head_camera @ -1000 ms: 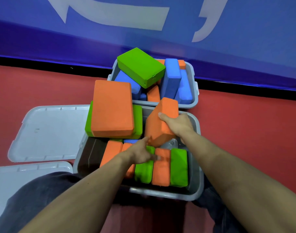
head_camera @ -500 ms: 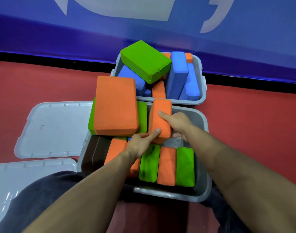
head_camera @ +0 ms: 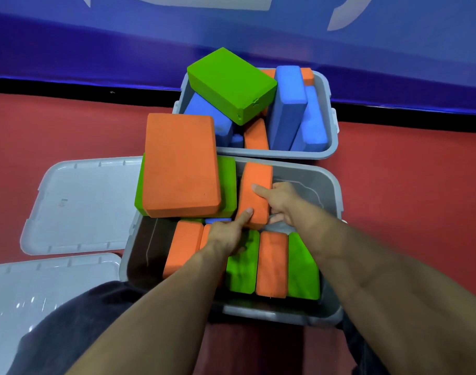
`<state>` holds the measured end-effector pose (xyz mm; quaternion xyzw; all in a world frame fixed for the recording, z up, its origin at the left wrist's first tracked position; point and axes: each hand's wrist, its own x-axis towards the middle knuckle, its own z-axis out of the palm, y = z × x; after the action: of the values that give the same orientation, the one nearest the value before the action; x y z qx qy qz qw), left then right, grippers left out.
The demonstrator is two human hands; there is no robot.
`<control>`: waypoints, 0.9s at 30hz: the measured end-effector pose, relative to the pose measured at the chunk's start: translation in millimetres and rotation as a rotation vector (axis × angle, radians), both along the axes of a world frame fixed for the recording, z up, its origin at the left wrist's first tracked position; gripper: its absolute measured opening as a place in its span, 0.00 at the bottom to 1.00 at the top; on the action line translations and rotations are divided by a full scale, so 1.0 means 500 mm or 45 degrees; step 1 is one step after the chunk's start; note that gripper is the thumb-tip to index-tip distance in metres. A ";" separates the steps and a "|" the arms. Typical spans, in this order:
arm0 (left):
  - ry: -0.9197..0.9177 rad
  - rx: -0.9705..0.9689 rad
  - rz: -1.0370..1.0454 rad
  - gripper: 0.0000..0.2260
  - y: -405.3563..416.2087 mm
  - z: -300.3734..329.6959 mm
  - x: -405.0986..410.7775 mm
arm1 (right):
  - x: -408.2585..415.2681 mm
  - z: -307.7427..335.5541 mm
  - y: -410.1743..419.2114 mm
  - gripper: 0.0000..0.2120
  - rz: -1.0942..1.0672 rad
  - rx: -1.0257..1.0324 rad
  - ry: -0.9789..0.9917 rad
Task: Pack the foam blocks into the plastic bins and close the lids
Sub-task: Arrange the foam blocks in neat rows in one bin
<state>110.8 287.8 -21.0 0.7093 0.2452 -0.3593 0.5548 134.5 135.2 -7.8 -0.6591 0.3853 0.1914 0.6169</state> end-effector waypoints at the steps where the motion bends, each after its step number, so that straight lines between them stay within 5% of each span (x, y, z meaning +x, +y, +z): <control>1: 0.017 0.012 0.031 0.26 -0.003 -0.008 0.002 | 0.000 -0.013 0.002 0.13 0.004 0.019 0.018; 9: 0.167 0.078 0.064 0.24 0.001 -0.074 0.012 | 0.018 -0.104 0.005 0.12 0.075 0.112 0.078; 20: 0.225 0.071 0.137 0.21 0.010 -0.129 0.036 | 0.035 -0.168 0.021 0.34 0.094 -0.175 0.133; 27: 0.220 0.043 0.123 0.19 0.012 -0.130 0.040 | 0.035 -0.180 0.015 0.31 0.193 -0.299 0.119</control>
<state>131.0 293.7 -86.2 0.6724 0.3319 -0.3878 0.5360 152.2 142.6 -97.7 -0.7442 0.3825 0.2215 0.5008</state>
